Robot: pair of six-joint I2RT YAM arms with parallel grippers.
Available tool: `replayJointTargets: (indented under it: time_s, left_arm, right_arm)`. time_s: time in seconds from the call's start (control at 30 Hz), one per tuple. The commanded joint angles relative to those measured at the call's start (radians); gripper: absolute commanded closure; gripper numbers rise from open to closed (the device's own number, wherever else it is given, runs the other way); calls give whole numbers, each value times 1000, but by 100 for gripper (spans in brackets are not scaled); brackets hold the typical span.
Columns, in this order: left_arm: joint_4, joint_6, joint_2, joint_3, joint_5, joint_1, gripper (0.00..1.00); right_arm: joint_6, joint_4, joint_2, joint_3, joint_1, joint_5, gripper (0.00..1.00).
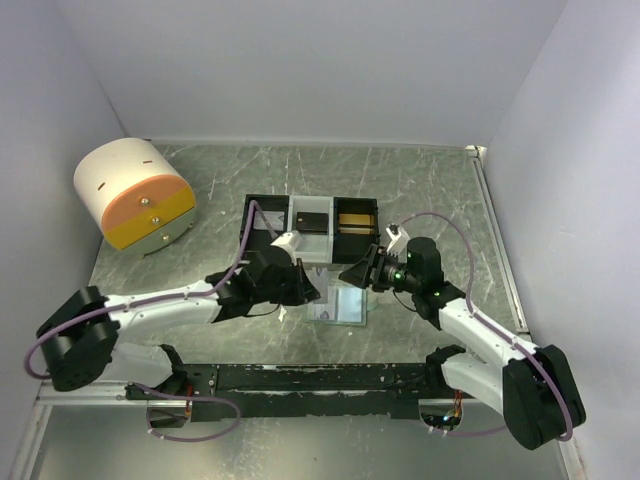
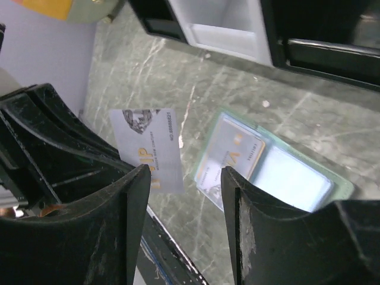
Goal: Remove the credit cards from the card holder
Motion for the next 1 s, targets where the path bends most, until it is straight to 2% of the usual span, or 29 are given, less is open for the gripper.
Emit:
replayJointTargets:
  time_s: [0.0, 0.2, 0.3, 0.47, 0.7, 0.97]
  left_arm:
    - [-42, 91, -121, -53, -53, 51, 94]
    - [32, 127, -319, -162, 80, 167, 93]
    - [119, 126, -412, -223, 165, 195, 93]
    - [176, 108, -510, -285, 202, 227, 93]
    - [265, 118, -450, -224, 392, 249, 93]
    - [301, 105, -442, -212, 432, 253, 93]
  right_arm:
    - [-8, 73, 26, 38, -1, -103, 48]
    - [134, 322, 105, 20, 0, -223, 47]
    - [167, 377, 132, 42, 3, -255, 46]
    - [189, 418, 168, 90, 16, -280, 46]
    - [224, 506, 230, 132, 71, -319, 47]
    - [280, 627, 312, 155, 144, -346, 55]
